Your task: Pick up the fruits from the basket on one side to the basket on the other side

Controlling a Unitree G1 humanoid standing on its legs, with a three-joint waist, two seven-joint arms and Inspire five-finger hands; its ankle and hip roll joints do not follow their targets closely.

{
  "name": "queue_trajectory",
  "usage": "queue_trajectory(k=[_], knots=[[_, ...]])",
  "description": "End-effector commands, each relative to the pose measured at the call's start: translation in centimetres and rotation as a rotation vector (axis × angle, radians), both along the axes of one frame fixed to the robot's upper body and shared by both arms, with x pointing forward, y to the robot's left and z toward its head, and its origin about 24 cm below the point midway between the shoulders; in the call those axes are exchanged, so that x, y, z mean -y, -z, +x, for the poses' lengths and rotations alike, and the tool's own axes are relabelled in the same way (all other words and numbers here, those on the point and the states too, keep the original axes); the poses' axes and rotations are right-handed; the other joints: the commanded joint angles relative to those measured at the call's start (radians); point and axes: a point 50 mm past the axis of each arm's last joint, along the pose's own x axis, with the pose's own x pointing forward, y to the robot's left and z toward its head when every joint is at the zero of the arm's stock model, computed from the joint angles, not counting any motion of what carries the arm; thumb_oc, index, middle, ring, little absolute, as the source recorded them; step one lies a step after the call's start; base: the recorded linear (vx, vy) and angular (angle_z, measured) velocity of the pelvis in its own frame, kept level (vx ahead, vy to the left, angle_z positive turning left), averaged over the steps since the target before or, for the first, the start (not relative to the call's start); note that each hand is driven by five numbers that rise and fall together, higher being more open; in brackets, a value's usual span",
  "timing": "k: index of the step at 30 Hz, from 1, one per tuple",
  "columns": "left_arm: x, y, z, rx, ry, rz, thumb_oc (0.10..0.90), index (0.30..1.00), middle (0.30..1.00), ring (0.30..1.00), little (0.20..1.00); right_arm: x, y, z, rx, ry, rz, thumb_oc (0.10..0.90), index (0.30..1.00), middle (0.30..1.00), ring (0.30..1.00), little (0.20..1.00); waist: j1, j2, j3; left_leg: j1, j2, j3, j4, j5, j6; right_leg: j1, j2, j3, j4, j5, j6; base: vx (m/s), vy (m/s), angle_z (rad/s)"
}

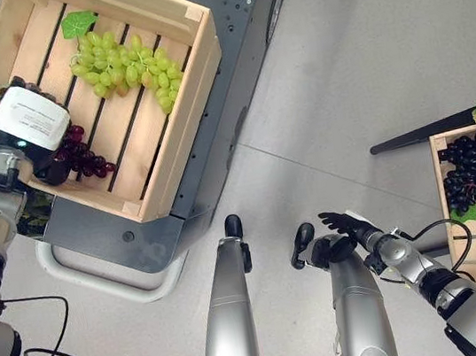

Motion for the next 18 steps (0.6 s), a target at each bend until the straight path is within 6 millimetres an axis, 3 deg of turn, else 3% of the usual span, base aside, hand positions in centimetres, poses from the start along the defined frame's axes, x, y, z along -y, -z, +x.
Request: queue_trajectory(k=[1,10,18], knots=[[-1.61,-5.47,-1.42,0.116,-0.065,0.075,0.8,0.9,0.9,0.9,0.9,4.7,0.28,-1.81,-0.031,0.053,-0.099,0.8,0.9,0.9,0.9,0.9,-0.008,0.06,-0.015,0.073,-0.036,0.077,-0.105,-0.006,0.076,0.052,-0.007,-0.02,-0.072,0.094,0.001,0.0,0.0,0.0],[-2.01,-5.44,-1.06,0.058,-0.14,0.07,0.8,0.9,0.9,0.9,0.9,4.26,-0.13,-1.45,-0.008,0.029,-0.076,0.8,0.9,0.9,0.9,0.9,-0.014,0.039,-0.015,0.007,-0.033,0.065,-0.093,0.002,0.074,-0.01,-0.003,-0.023,-0.053,0.1,0.001,-0.01,0.012,0.01],[-1.69,-4.62,-0.49,-0.039,-0.164,0.019,0.8,0.9,0.9,0.9,0.9,4.07,-0.52,-1.09,0.021,0.036,-0.057,0.8,0.9,0.9,0.9,0.9,-0.011,0.038,-0.015,-0.048,-0.04,0.058,-0.077,0.003,0.077,-0.061,-0.012,-0.031,-0.03,0.097,0.001,-0.02,0.009,0.03]])
